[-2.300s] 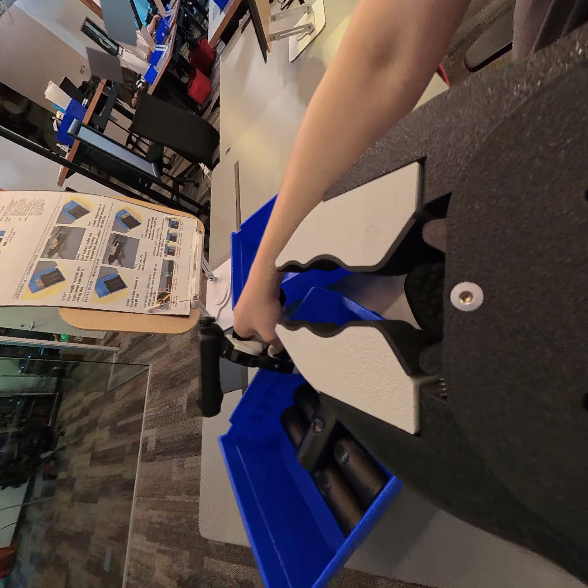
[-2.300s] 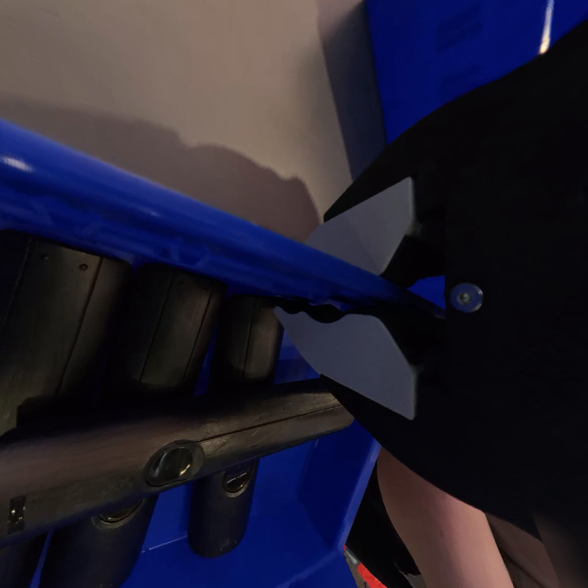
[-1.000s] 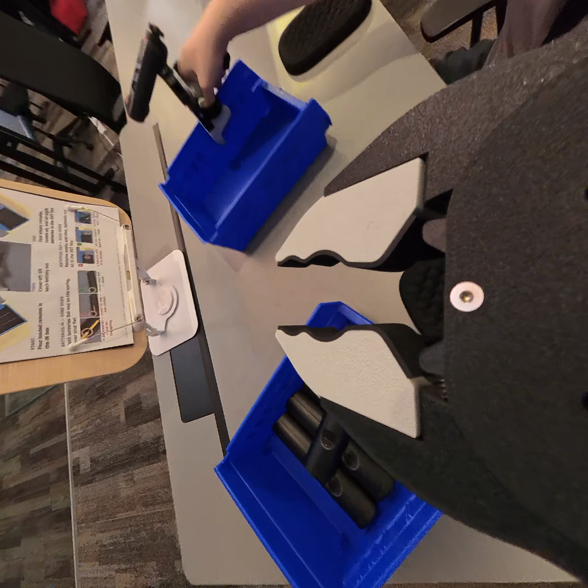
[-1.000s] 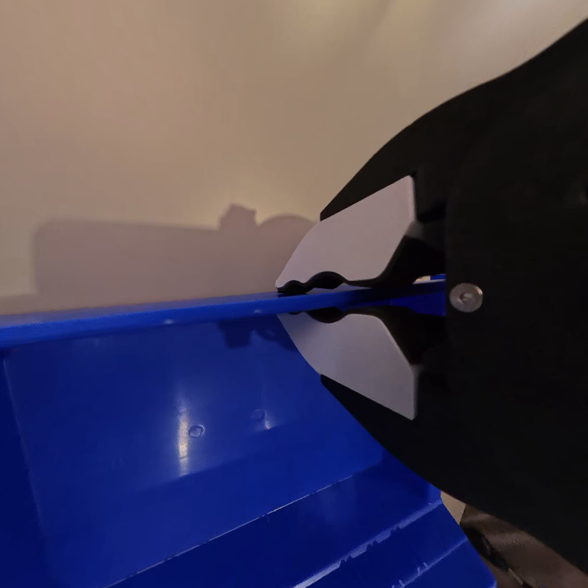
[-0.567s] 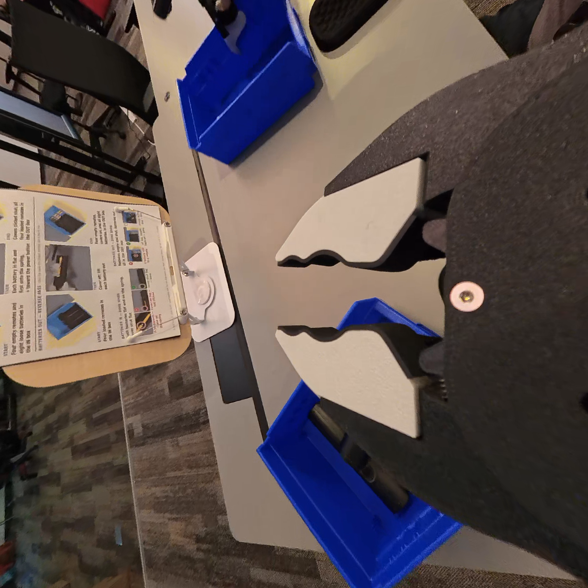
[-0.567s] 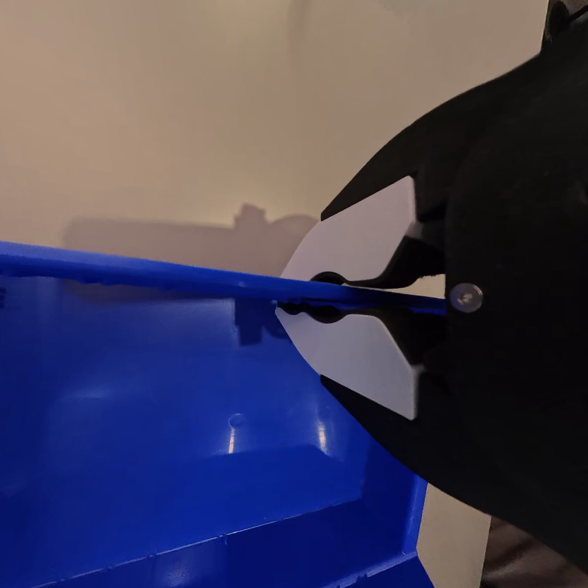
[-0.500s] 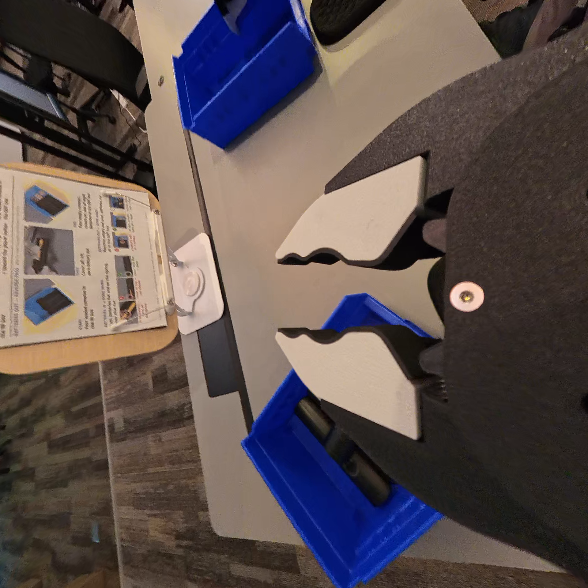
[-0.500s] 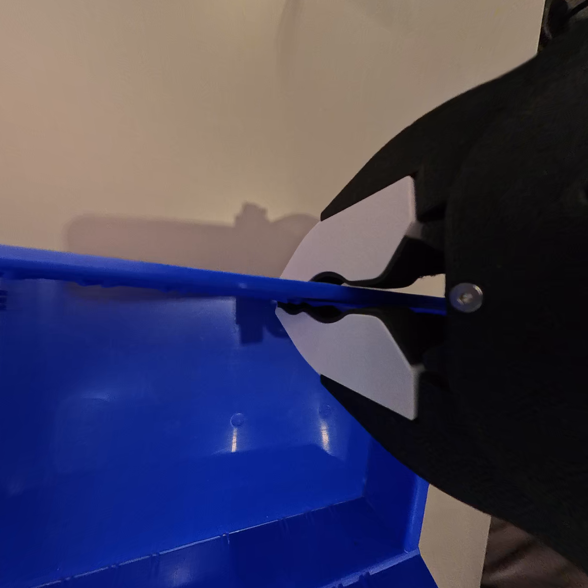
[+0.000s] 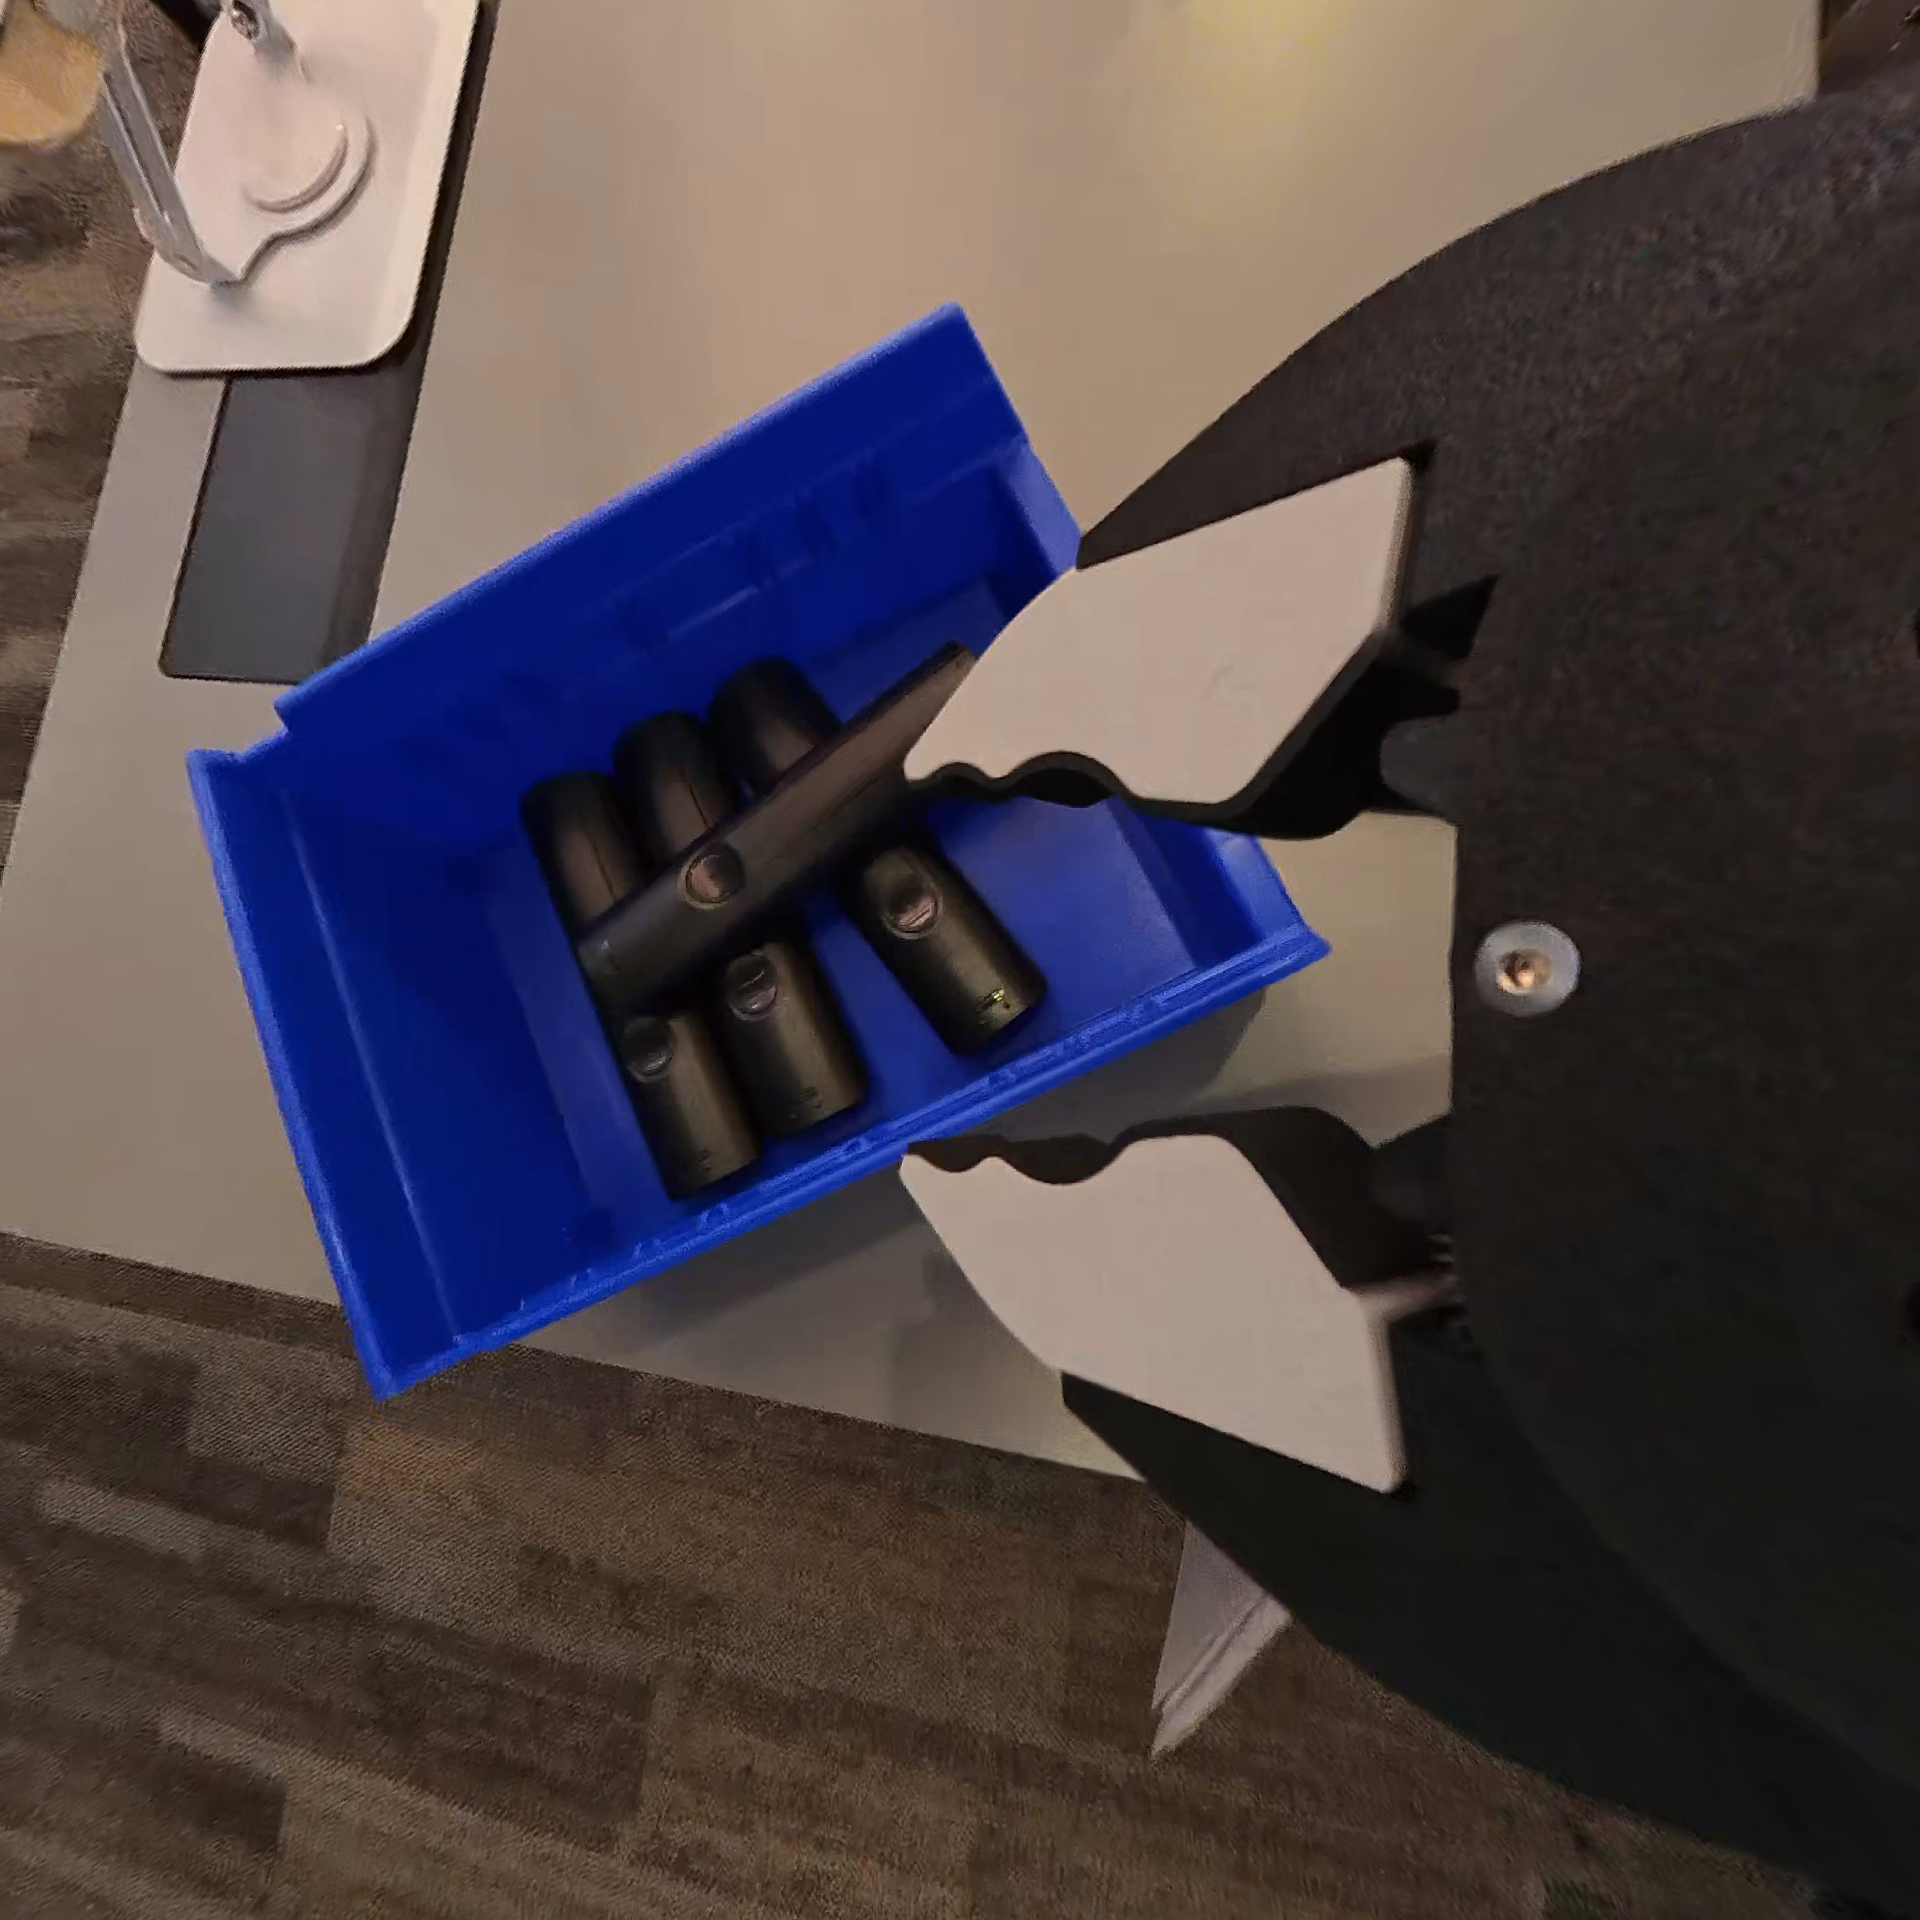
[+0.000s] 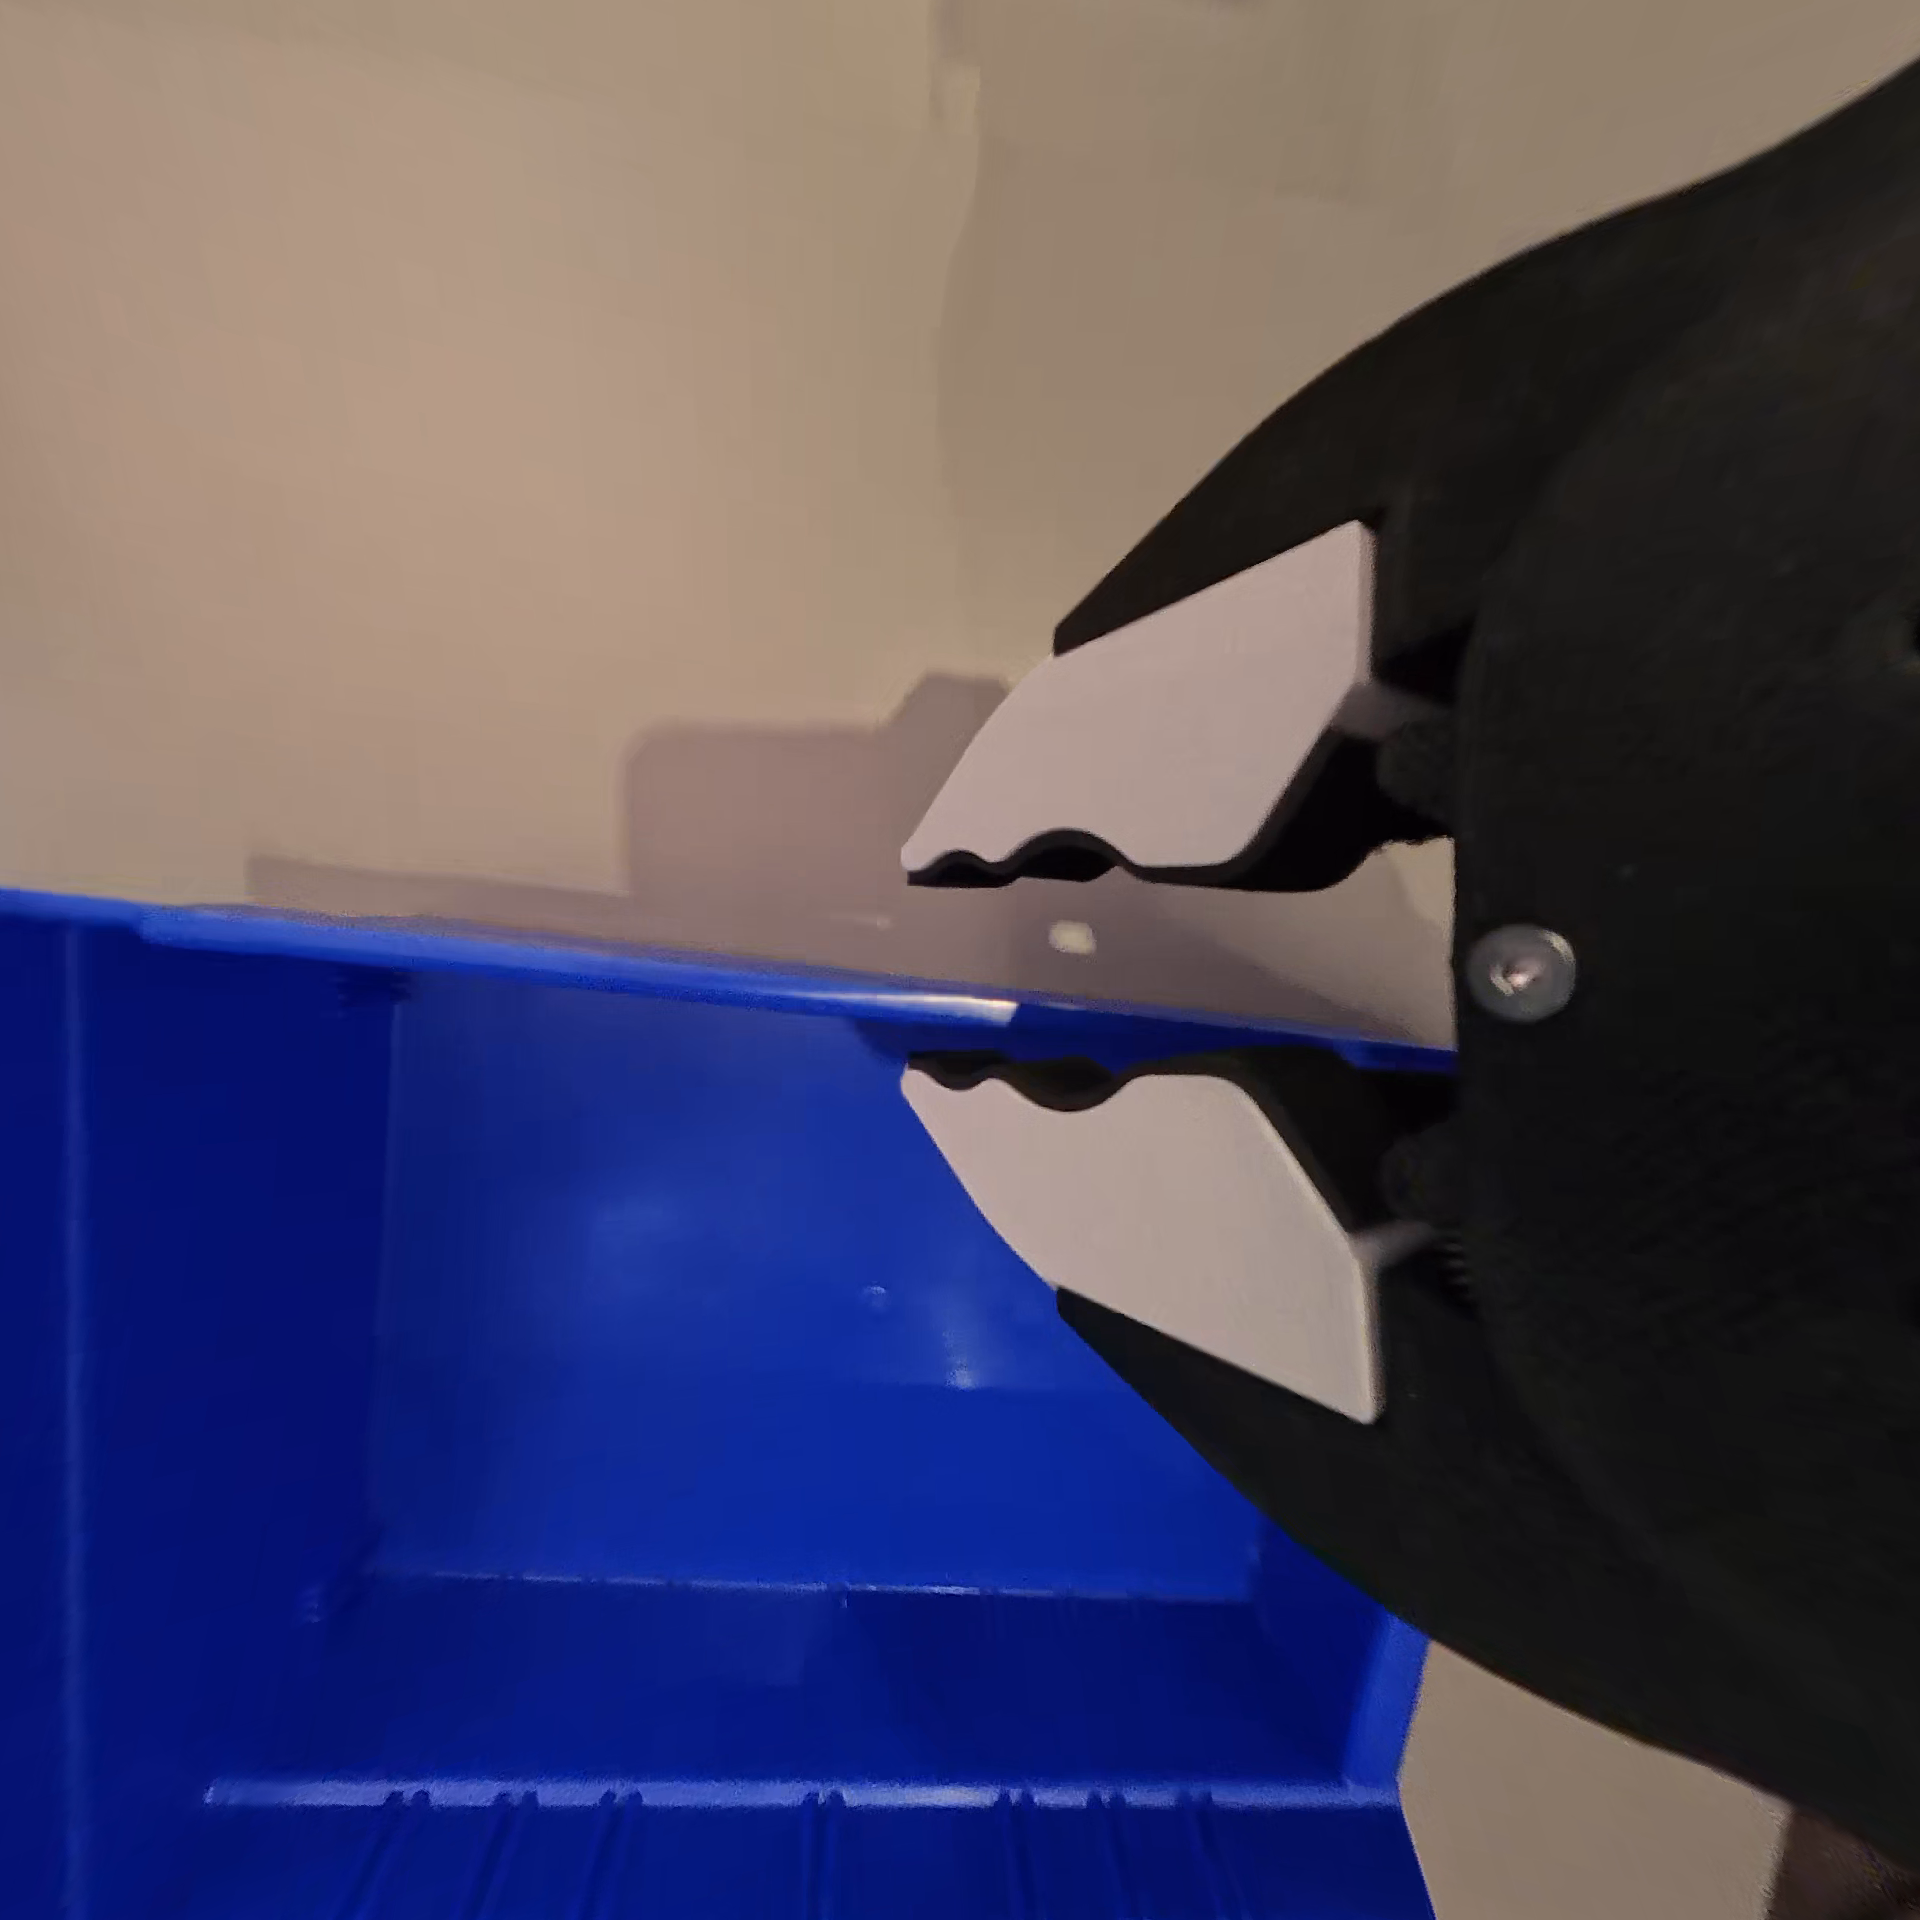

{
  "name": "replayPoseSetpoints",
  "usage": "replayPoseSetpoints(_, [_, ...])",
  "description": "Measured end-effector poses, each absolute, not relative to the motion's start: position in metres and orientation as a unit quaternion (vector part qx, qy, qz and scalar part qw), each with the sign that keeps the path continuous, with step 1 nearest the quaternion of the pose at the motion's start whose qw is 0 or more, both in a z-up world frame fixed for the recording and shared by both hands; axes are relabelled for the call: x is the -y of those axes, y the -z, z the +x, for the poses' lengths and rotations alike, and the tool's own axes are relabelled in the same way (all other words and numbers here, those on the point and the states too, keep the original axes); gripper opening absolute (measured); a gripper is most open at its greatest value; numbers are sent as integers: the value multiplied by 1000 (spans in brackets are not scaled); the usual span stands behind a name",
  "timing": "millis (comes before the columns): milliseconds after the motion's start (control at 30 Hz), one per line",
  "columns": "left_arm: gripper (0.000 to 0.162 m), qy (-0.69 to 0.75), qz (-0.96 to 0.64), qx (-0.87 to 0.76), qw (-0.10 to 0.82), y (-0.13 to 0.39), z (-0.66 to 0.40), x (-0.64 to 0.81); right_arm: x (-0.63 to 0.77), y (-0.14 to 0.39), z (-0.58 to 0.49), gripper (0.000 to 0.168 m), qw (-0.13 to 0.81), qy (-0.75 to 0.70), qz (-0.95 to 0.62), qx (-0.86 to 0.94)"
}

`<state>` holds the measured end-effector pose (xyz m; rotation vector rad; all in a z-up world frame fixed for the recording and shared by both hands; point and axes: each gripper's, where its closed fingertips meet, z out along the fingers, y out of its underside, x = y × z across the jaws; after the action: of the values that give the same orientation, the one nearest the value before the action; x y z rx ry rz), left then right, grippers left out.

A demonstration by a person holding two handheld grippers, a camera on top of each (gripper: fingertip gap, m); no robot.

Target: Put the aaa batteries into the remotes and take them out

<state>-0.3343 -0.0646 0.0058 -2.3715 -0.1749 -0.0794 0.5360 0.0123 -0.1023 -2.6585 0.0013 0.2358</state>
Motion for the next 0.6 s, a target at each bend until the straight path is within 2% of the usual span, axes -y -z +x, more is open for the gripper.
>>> replayPoseSetpoints(133, [62, 51, -926, 84, 364, 13, -342, 57, -13, 113, 533, 35, 223, -116, -968, -8])
replayPoseSetpoints(233, [64, 28, -939, 104, 326, 31, -353, 59, -10, 124, 531, 35, 214, -124, -969, -9])
replayPoseSetpoints(433, [57, 31, -962, 110, 247, 63, -349, 62, -3, 134, 523, 34, 173, -120, -977, 25])
replayPoseSetpoints(500, [52, 27, -970, 100, 218, 74, -346, 64, -1, 136, 522, 35, 162, -114, -980, 31])
replayPoseSetpoints(600, [33, -43, -973, 78, 211, 79, -360, 63, 1, 135, 519, 34, 157, -125, -979, 34])
